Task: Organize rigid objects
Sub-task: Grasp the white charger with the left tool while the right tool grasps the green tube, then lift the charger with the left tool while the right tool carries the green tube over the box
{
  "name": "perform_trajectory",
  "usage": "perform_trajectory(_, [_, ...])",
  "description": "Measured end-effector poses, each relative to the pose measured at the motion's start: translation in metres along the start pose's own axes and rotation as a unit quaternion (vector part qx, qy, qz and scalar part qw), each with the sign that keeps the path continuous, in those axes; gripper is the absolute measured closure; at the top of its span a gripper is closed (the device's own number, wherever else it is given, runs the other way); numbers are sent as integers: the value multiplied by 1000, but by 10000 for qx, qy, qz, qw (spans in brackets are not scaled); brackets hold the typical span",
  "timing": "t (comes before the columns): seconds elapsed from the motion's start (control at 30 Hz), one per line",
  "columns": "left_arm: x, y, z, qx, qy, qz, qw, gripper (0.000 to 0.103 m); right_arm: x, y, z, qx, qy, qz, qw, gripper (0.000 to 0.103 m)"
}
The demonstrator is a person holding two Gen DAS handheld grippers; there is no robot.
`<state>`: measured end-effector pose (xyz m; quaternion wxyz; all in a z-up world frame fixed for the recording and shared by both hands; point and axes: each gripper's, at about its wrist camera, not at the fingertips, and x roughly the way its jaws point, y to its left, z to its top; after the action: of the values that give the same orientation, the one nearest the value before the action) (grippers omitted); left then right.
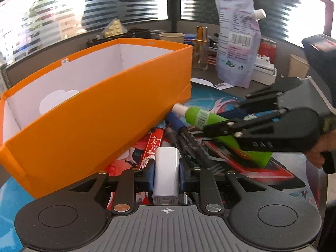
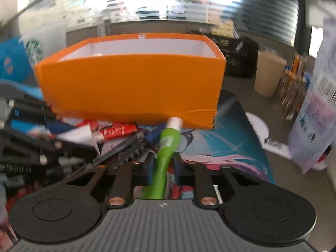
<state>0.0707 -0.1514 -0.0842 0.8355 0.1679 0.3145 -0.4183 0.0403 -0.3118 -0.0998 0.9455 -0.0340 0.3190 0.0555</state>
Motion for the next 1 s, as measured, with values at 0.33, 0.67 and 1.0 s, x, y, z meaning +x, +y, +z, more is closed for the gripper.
perform_trajectory(0.33, [-16,-3,0,-379,-94,227,9990,83,-21,-1,-12,-574,-103,-403,9975,91])
perform_trajectory(0.67, [-32,-7,6,-437,-257,276,9983,83,-38,-10,-6,-196,-376,-303,9986,91])
perform_trajectory(1.0, [-50,-9,10,-563,-397,310,9971,83,-56,-7,1,-159,-693,-298,9970,91])
